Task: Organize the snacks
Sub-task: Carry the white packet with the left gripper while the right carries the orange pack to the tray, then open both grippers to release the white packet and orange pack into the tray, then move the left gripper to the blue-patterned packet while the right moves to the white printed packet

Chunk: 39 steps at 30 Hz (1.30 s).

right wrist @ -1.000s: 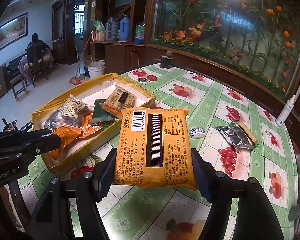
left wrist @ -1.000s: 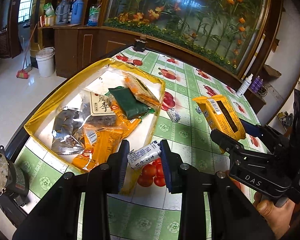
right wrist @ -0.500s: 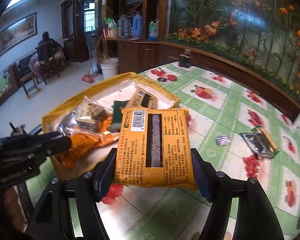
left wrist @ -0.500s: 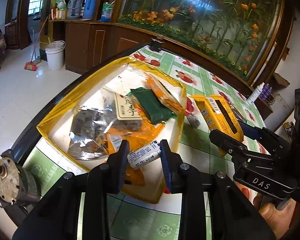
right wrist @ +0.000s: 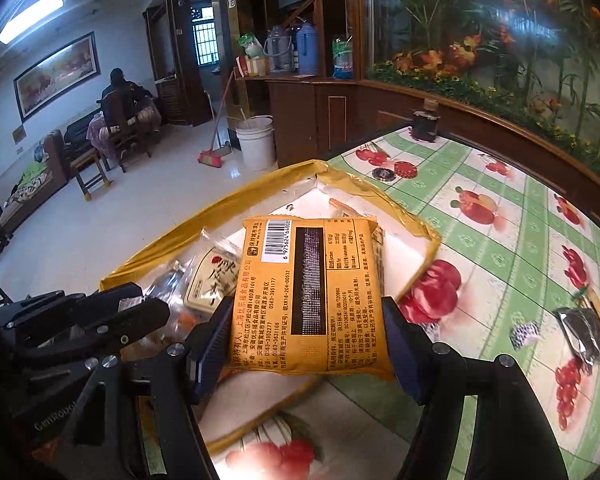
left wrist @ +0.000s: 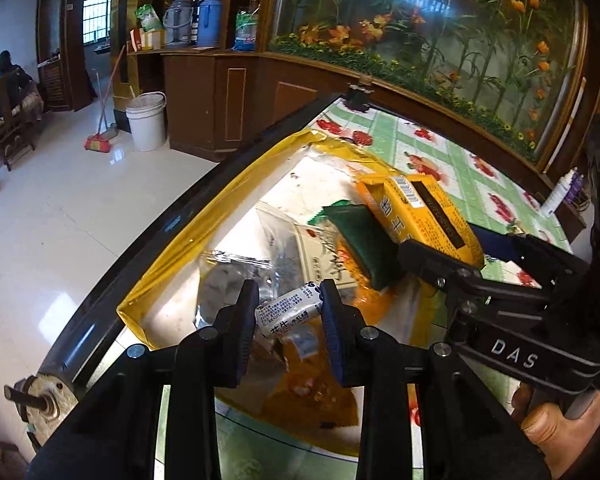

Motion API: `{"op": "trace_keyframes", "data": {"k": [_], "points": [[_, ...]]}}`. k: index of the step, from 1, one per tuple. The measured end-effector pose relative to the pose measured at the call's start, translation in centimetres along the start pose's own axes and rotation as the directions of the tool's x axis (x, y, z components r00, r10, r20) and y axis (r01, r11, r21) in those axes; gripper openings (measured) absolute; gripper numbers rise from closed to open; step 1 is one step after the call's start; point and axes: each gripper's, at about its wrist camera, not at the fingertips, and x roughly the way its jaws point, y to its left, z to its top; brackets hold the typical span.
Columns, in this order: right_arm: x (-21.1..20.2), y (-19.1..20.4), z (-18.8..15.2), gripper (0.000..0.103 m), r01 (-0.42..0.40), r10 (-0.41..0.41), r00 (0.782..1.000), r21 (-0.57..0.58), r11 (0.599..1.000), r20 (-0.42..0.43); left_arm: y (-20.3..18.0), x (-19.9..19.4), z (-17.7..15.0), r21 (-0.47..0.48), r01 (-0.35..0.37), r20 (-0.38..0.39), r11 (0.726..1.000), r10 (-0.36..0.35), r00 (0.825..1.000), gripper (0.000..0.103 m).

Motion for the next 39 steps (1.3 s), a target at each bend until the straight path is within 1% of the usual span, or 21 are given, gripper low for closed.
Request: {"op": "trace_keyframes", "data": {"k": [8, 13, 14, 15, 16, 17, 18, 20, 21, 22, 31, 39], "points": [[3.8, -0.1, 1.9, 0.071, -0.014, 0.014, 1.0, 0.007, 1.0, -0.027, 1.0, 2.1, 0.8, -0.02, -0.047, -0.037, 0.999, 0.046, 0.998, 0.029], [4.8, -0.1, 2.5, 0.072, -0.012, 0.012, 1.0, 0.008, 1.0, -0.029, 1.4, 2.5, 1.2, -0.03, -0.068, -0.047, 0.997, 0.066, 0.997, 0.029], [4.9, -0.1, 2.6, 0.074, -0.009, 0.01, 1.0, 0.007, 1.0, -0.029, 1.6, 2.5, 1.2, -0.035, -0.073, -0.048, 0.997, 0.072, 0.996, 0.029], [5.0, 0.0, 2.7, 0.074, -0.007, 0.007, 0.999, 0.007, 1.0, -0.031, 1.6, 2.5, 1.2, -0.039, -0.08, -0.05, 0.996, 0.078, 0.996, 0.031], [5.1, 0.2, 2.8, 0.074, -0.005, 0.005, 0.999, 0.006, 1.0, -0.032, 1.7, 2.5, 1.3, -0.041, -0.088, -0.053, 0.995, 0.086, 0.995, 0.034], [5.1, 0.2, 2.8, 0.074, -0.004, 0.005, 1.0, 0.007, 1.0, -0.031, 1.8, 2.4, 1.3, -0.043, -0.094, -0.051, 0.995, 0.092, 0.994, 0.043], [4.9, 0.3, 2.8, 0.074, -0.008, 0.008, 1.0, 0.008, 1.0, -0.027, 1.8, 2.4, 1.3, -0.047, -0.1, -0.05, 0.994, 0.097, 0.994, 0.058], [4.7, 0.5, 2.7, 0.075, -0.015, 0.015, 1.0, 0.01, 1.0, -0.026, 1.9, 2.2, 1.3, -0.059, -0.107, -0.045, 0.992, 0.105, 0.993, 0.075], [4.6, 0.5, 2.7, 0.079, -0.013, 0.013, 1.0, 0.012, 1.0, -0.024, 2.0, 2.0, 1.3, -0.063, -0.105, -0.04, 0.992, 0.103, 0.994, 0.075], [4.4, 0.5, 2.7, 0.081, -0.012, 0.012, 1.0, 0.014, 1.0, -0.019, 2.0, 1.8, 1.3, -0.068, -0.101, -0.036, 0.993, 0.099, 0.994, 0.075], [0.1, -1.1, 2.0, 0.082, -0.006, 0.003, 0.999, 0.06, 0.998, 0.042, 1.2, 0.0, 1.1, -0.07, -0.11, -0.009, 0.991, 0.11, 0.994, 0.075], [-3.8, -4.1, -0.6, 0.082, 0.02, -0.03, 0.997, 0.136, 0.991, 0.065, -1.4, -1.5, 0.6, -0.028, -0.09, 0.001, 0.996, 0.09, 0.996, 0.075]]}}
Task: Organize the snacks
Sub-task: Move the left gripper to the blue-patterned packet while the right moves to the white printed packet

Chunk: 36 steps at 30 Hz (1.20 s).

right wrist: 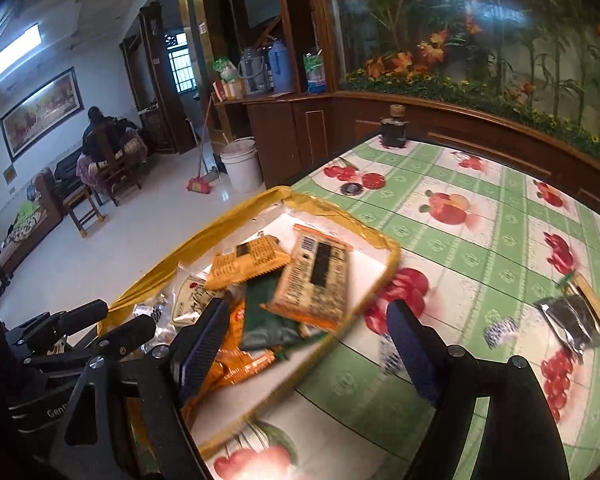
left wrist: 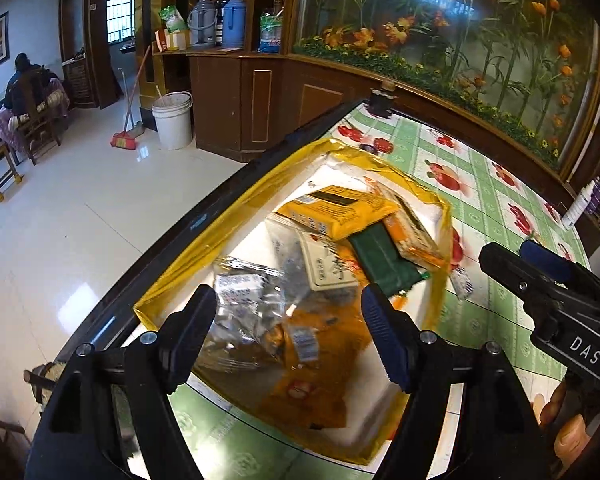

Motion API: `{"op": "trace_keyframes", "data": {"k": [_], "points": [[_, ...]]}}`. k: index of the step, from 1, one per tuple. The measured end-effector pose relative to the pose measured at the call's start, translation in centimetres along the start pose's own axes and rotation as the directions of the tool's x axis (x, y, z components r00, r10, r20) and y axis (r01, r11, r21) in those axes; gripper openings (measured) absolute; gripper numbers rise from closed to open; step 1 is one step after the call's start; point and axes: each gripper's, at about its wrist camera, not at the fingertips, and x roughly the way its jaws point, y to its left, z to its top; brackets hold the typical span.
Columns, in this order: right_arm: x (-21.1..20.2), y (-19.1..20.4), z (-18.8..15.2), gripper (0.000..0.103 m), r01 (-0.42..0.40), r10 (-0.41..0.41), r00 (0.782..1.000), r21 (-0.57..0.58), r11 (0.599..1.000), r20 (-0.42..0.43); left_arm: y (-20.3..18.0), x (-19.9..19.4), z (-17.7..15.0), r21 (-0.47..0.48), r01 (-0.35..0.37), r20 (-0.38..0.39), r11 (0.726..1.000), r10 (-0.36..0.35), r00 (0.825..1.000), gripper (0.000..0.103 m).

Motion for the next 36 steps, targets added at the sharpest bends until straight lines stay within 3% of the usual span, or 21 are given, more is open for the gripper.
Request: {"op": "trace_keyframes", "data": {"k": [12, 23, 28, 36], "points": [[-4.0, -6.1, -4.4, 0.082, 0.079, -0.079, 0.997, 0.104, 0.991, -0.01, -5.3, -0.9, -1.3, 0.093, 0.036, -0.015, 0.995, -0.035, 0.999, 0.078], [-6.2, -13.1, -8.2, 0.083, 0.157, -0.15, 0.988, 0.234, 0.959, -0.047, -11.3, 0.8, -2.8, 0.18, 0.094, -0.082, 0.979, -0.08, 0.993, 0.078], [-5.8, -14.8, -8.7, 0.083, 0.14, -0.132, 0.99, 0.266, 0.954, -0.045, -14.0, 2.8, -2.9, 0.171, 0.14, -0.127, 0.975, -0.119, 0.985, 0.077], [-0.9, -16.0, -5.7, 0.075, 0.049, -0.033, 0.997, 0.26, 0.964, -0.063, -16.6, 6.9, -2.6, 0.181, 0.098, -0.169, 0.979, -0.067, 0.983, 0.077]]}}
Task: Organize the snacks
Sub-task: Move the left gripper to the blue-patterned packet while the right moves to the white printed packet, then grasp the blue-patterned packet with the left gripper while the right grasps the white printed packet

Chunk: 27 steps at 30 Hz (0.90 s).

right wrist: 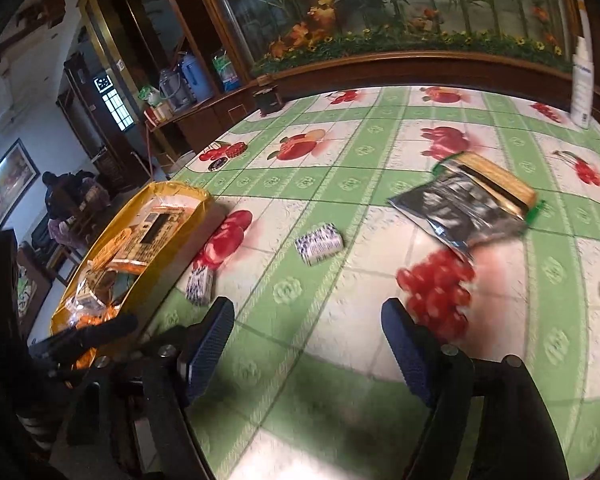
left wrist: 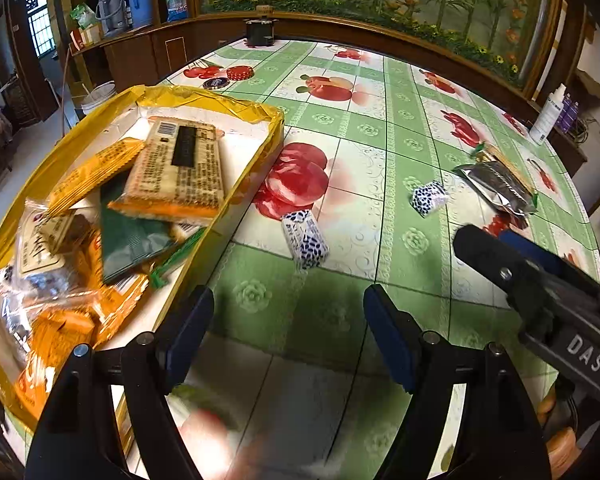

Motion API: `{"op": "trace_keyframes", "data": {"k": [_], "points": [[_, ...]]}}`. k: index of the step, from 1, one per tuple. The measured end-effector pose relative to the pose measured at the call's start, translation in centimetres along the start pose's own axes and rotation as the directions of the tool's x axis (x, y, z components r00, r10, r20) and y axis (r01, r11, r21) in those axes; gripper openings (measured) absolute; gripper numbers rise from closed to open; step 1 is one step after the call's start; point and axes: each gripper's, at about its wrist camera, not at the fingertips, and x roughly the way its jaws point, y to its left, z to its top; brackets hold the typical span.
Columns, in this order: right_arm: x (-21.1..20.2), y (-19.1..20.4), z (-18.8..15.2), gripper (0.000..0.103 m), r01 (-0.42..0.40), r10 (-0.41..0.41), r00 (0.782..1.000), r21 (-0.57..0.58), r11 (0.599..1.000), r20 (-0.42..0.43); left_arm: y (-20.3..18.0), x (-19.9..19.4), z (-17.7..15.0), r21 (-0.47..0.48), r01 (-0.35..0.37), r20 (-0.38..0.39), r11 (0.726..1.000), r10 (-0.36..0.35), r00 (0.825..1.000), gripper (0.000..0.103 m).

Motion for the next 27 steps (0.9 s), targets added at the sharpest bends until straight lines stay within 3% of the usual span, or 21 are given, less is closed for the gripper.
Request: {"op": "trace_keyframes", "data": {"k": [11, 13, 16, 19, 20, 21, 24, 27], "points": [[5.7, 0.5, 2.7, 0.067, 0.046, -0.052, 0.997, -0.094, 0.995, -0.059, -2.2, 2.6, 1.5, 0.069, -0.106, 0.047, 0.992, 0.103, 0.994, 0.078], [6.0, 0.6, 2.9, 0.06, 0.074, -0.081, 0.995, -0.116, 0.991, -0.06, -2.4, 2.9, 1.8, 0.074, -0.113, 0.057, 0.991, 0.109, 0.992, 0.078], [6.0, 0.4, 3.0, 0.038, 0.114, -0.123, 0.991, -0.141, 0.983, -0.057, -2.8, 3.0, 2.1, 0.085, -0.109, 0.061, 0.99, 0.104, 0.993, 0.077], [5.7, 0.1, 2.9, 0.034, 0.122, -0.131, 0.99, -0.149, 0.981, -0.054, -3.1, 3.1, 2.3, 0.093, -0.095, 0.065, 0.991, 0.089, 0.994, 0.068], [5.4, 0.0, 2.7, 0.033, 0.125, -0.134, 0.99, -0.146, 0.981, -0.051, -3.2, 3.1, 2.3, 0.101, -0.093, 0.07, 0.991, 0.086, 0.994, 0.06], [5.1, -0.2, 2.5, 0.033, 0.124, -0.132, 0.99, -0.139, 0.983, -0.049, -3.4, 3.0, 2.3, 0.109, -0.072, 0.072, 0.991, 0.064, 0.995, 0.043], [3.4, -1.0, 1.6, 0.033, 0.109, -0.113, 0.993, -0.101, 0.989, -0.04, -4.0, 2.9, 2.1, 0.134, -0.04, 0.075, 0.99, 0.03, 0.997, 0.024], [0.9, -1.9, 0.3, 0.033, 0.093, -0.094, 0.995, -0.056, 0.994, -0.019, -4.2, 2.7, 1.9, 0.132, -0.017, 0.071, 0.991, 0.008, 0.997, 0.018]]}}
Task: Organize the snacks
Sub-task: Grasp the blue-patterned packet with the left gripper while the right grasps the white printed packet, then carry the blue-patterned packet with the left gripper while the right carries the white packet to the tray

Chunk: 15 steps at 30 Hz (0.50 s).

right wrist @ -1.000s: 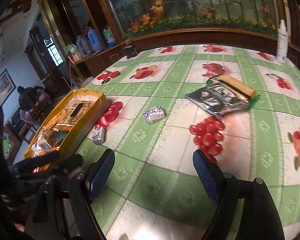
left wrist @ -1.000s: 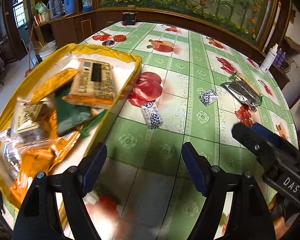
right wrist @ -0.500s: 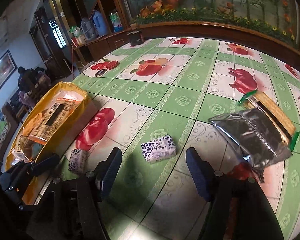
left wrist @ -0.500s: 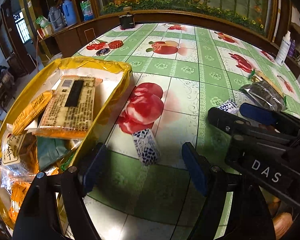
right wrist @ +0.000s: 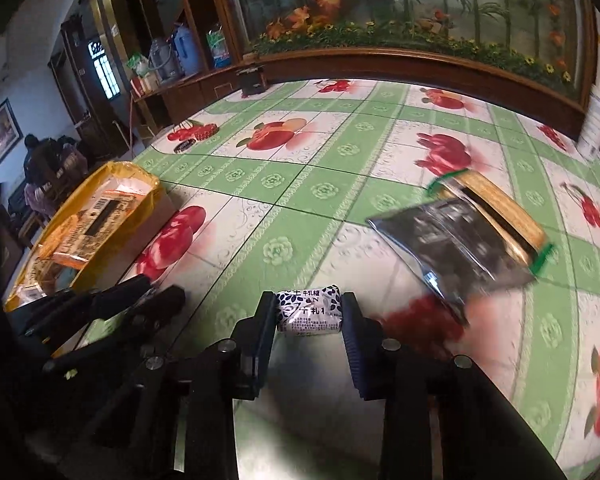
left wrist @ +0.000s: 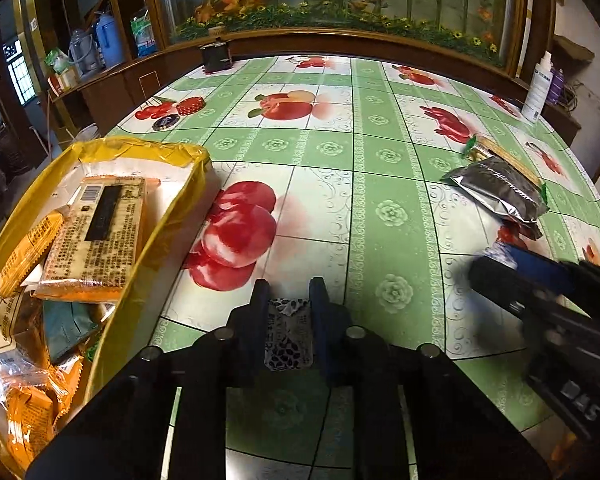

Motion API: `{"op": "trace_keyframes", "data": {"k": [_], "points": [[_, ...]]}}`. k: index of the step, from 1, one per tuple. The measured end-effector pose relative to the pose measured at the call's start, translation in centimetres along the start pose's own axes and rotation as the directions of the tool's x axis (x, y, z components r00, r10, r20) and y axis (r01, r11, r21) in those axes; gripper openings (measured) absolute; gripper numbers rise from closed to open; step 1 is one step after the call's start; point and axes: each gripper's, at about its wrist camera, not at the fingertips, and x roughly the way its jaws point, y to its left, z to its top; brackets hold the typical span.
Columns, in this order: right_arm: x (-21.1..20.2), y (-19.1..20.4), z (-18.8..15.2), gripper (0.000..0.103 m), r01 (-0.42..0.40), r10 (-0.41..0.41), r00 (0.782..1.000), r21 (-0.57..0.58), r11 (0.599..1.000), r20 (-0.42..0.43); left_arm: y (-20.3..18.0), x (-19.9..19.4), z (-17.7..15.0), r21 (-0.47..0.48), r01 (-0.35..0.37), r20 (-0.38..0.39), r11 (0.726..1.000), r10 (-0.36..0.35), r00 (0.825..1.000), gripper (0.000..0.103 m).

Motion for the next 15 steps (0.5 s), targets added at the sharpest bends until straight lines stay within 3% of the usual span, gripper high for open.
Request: {"op": "trace_keyframes", "data": {"k": [8, 15], "points": [[-6.8, -1.7, -3.8, 0.033, -0.093, 0.08, 0.99, 0.112, 0.989, 0.115, 1.5, -2.4, -2.4, -0.069, 0.145, 0.0, 0.987, -0.146, 0.989, 0.017], [-9.0, -0.5, -5.8, 0.033, -0.125, 0.106, 0.981, 0.112, 0.986, 0.164, 4.8, -7.8, -5.2, -0.119, 0.223, 0.085, 0.968, -0.214, 0.973, 0.017]]}}
